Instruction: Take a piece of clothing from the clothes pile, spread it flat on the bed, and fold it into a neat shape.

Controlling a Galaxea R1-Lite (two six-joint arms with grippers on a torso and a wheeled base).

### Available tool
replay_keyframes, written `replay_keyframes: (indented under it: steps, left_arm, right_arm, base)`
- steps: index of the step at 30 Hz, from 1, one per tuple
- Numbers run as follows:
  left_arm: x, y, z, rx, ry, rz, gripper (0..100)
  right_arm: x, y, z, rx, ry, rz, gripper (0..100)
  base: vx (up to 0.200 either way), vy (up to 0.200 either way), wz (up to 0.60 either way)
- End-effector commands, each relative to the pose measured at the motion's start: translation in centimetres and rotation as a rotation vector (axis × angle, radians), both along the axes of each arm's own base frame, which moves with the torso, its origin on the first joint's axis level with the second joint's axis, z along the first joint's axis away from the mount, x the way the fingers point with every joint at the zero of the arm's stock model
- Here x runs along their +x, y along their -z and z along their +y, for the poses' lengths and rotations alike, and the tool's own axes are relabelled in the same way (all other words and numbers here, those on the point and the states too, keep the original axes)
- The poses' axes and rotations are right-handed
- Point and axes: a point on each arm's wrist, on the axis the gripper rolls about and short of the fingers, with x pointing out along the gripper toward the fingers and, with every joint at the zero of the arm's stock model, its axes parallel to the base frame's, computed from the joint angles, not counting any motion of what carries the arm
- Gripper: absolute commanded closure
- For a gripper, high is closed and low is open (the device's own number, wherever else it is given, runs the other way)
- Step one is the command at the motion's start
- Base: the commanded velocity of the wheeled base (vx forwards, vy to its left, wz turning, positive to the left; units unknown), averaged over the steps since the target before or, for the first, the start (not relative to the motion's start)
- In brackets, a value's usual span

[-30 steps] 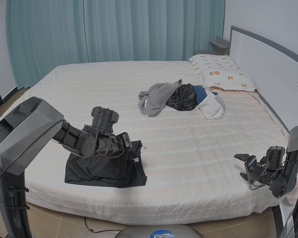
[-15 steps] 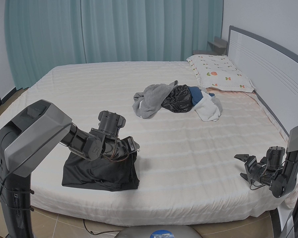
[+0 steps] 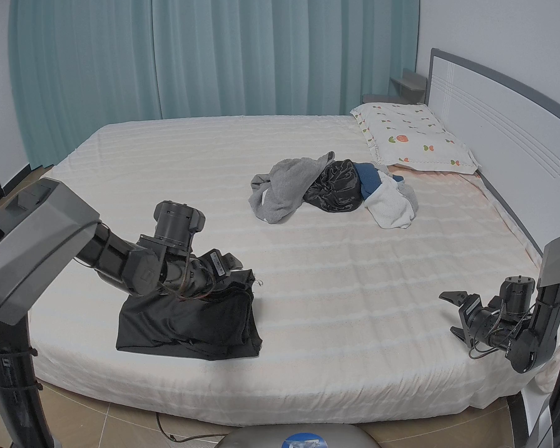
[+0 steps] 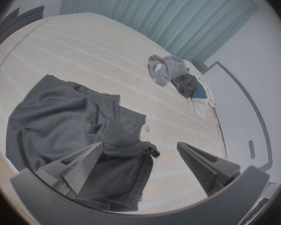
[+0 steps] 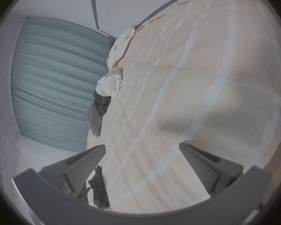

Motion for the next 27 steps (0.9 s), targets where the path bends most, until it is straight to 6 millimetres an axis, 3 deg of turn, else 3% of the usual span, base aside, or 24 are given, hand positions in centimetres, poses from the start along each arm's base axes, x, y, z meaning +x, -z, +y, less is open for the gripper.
replay_keyframes:
  steps: [1, 7, 13, 19, 21, 22, 27]
  left_arm:
    - [-1.3, -2.3, 2.6, -0.029, -0.059, -0.022, 0]
    - [-2.5, -1.7, 5.8, -0.098, -0.118, 0.049, 0]
    - [-4.5, -1.1, 7.0, -0.194, -0.145, 0.087, 0]
    - [-4.5, -0.2, 8.4, -0.298, -0.155, 0.104, 0]
    - [-4.5, -0.2, 8.4, -0.298, -0.155, 0.104, 0]
    - [-4.3, -0.1, 9.9, -0.337, -0.16, 0.115, 0]
    - [-4.5, 0.3, 11.2, -0.383, -0.151, 0.143, 0]
  right_arm:
    - [-0.2, 0.1, 0.4, -0.001, -0.014, 0.006, 0]
    - [-0.3, 0.1, 0.4, -0.002, -0.015, 0.012, 0]
    - [-0.4, 0.1, 0.5, -0.002, -0.016, 0.014, 0]
    - [-0.6, 0.2, 0.6, -0.003, -0.02, 0.023, 0]
    - [-0.6, 0.2, 0.6, -0.003, -0.02, 0.023, 0]
    - [-0.7, 0.4, 0.9, -0.004, -0.033, 0.033, 0]
    - [-0.7, 0.6, 1.3, -0.005, -0.047, 0.029, 0]
  base:
    - [0.0, 0.0, 0.0]
    - [0.0, 0.0, 0.0]
    - [0.0, 0.0, 0.0]
    - [0.0, 0.0, 0.0]
    - [0.0, 0.2, 0.0]
    - [0.0, 0.2, 0.0]
    - [0.0, 0.2, 0.0]
